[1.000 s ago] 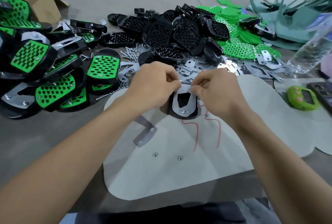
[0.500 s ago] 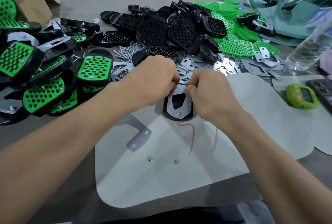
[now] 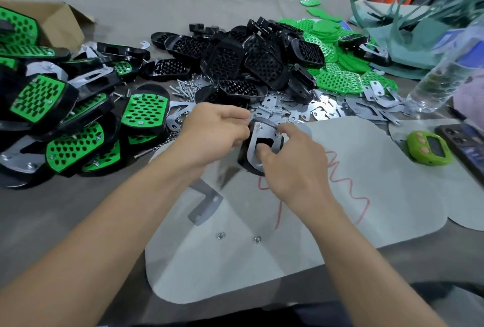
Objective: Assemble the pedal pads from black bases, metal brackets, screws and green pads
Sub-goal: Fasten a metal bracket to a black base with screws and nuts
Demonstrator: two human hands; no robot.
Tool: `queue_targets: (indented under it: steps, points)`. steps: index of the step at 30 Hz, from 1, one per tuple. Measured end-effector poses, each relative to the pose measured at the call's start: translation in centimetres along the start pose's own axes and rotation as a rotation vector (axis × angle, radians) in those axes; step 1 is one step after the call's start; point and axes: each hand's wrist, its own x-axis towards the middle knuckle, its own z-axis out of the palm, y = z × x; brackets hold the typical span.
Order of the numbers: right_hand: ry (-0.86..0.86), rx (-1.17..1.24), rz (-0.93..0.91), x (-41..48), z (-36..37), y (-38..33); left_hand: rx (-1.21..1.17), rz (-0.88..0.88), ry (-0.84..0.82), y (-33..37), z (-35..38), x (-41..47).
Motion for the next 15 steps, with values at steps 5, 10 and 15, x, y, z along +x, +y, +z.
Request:
queue_targets:
  steps: [5, 10, 15]
  points:
    - [-0.224, 0.976, 0.253, -0.4, 0.0, -0.9, -0.428, -0.030, -0.174, -0.3, -0.1, -0.7]
    - [-0.624, 1.488, 0.381, 0.2, 0.3, -0.1, -0.181, 0.310, 0.112, -1.1, 0.2, -0.8]
    - [-0.618, 1.582, 0.408, 0.4, 0.5, 1.0, -0.274, 0.107, -0.052, -2.0, -0.1, -0.6]
